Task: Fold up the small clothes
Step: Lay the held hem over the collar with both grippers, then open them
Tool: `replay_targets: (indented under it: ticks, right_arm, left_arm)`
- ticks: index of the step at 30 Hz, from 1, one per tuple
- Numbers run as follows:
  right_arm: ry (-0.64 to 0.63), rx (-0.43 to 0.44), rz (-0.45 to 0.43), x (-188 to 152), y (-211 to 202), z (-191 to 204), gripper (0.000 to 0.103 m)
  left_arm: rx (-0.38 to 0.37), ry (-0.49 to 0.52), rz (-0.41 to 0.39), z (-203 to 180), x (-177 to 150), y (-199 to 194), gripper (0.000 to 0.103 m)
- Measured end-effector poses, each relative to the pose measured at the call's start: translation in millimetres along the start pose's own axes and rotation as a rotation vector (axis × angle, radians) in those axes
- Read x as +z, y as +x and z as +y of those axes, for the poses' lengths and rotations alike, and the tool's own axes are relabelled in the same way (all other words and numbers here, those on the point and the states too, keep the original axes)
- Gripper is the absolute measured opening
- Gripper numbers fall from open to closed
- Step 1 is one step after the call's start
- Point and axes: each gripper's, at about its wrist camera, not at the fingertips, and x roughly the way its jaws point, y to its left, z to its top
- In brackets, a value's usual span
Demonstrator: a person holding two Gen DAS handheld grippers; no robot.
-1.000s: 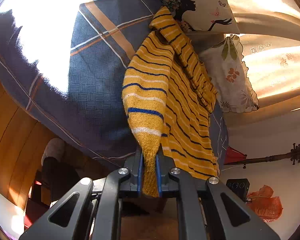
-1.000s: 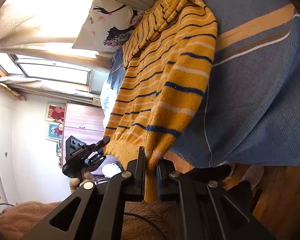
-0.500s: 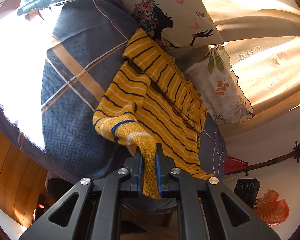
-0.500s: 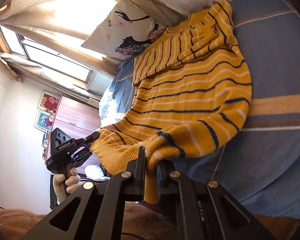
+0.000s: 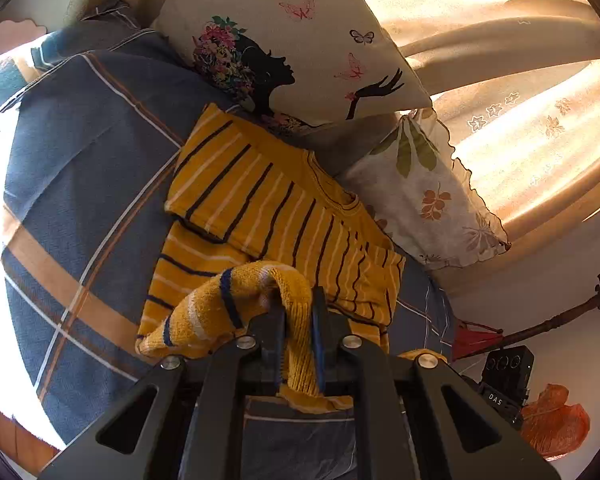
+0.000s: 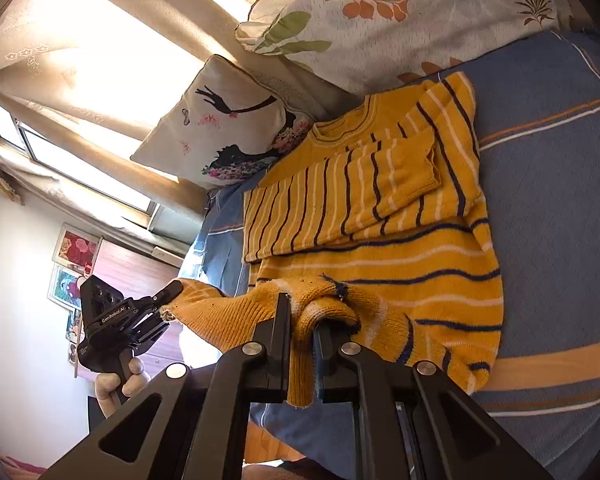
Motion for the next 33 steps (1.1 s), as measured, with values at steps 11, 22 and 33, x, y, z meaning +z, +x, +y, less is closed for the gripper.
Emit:
replay_targets:
  ticks: [11,22,33]
  right_arm:
    - [0.076,-0.089,-0.054,76.5,46.2,-21.9,0.01]
    - [0.204,-0.138,-0.05,121.5,91.3,-67.7,0.01]
    - [0.401,-0.071,-0.146,149.9,97.5,-102.4,0.047]
  left_arm:
    - [0.052,0.043,0.048,-12.6,72.2,75.6,0.011]
    - [0.099,0.065,0.108,-10.6,120.6,151.6,0.012]
    - [-0.044,-0.039,0.072,9.2,153.6,132.9,0.044]
